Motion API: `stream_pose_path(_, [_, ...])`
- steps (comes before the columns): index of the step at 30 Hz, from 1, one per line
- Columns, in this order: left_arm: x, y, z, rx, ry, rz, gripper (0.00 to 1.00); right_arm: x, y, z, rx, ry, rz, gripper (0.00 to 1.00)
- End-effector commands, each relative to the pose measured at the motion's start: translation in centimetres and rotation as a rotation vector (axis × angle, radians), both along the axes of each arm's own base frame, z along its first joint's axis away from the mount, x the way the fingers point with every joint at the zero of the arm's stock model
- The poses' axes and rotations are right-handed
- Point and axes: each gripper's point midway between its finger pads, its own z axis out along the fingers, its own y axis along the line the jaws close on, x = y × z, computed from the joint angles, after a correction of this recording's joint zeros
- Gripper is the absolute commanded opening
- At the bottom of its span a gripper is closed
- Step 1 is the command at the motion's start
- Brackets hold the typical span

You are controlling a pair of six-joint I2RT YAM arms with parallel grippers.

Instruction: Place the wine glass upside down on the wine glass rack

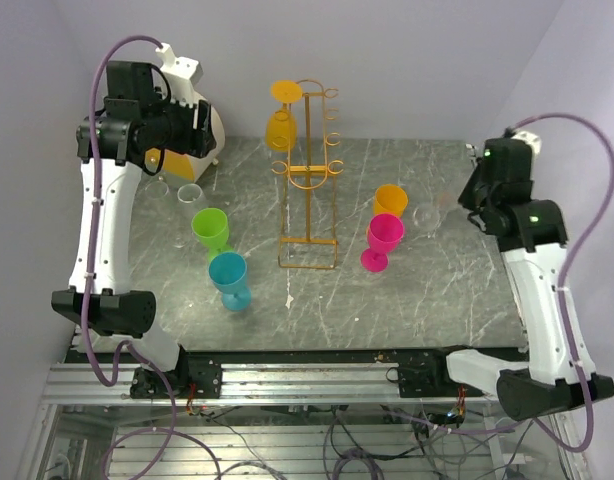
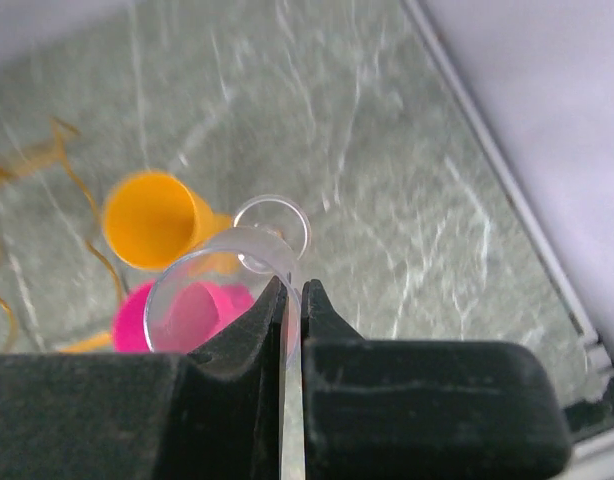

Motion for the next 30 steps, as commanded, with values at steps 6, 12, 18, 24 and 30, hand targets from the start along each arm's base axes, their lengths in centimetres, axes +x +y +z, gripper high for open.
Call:
stream_pose_path(6, [-3.2,-2.4,7.2,-0.317,-0.045,0.069,0.68,-0.4,-0.4,14.1,0.034,-0.427,0.008,0.0])
stream_pose_path(12, [-4.8,-7.4,12.0,-0.755,0.033,-0.043,0.63,1.2,1.2,19.0,0.153,-0.667,0.047,0.0])
stream_pose_path(18, [-4.6,-10.9,16.8,-1.192,0.15,-0.127,0.63,4.0,4.4,21.4,0.35,-0.865,0.138,0.0])
stream_pose_path(24, [-2.4,-12.1,17.5,-1.334,0.215,-0.028,0.62,5.8,8.2,22.8,0.411,-0.985,0.158,0.0])
stream_pose_path(30, [-0.7,-12.8,17.0,-1.41,0.27,0.03,0.61,4.8,15.8,23.9,0.36,-1.094,0.227,0.0])
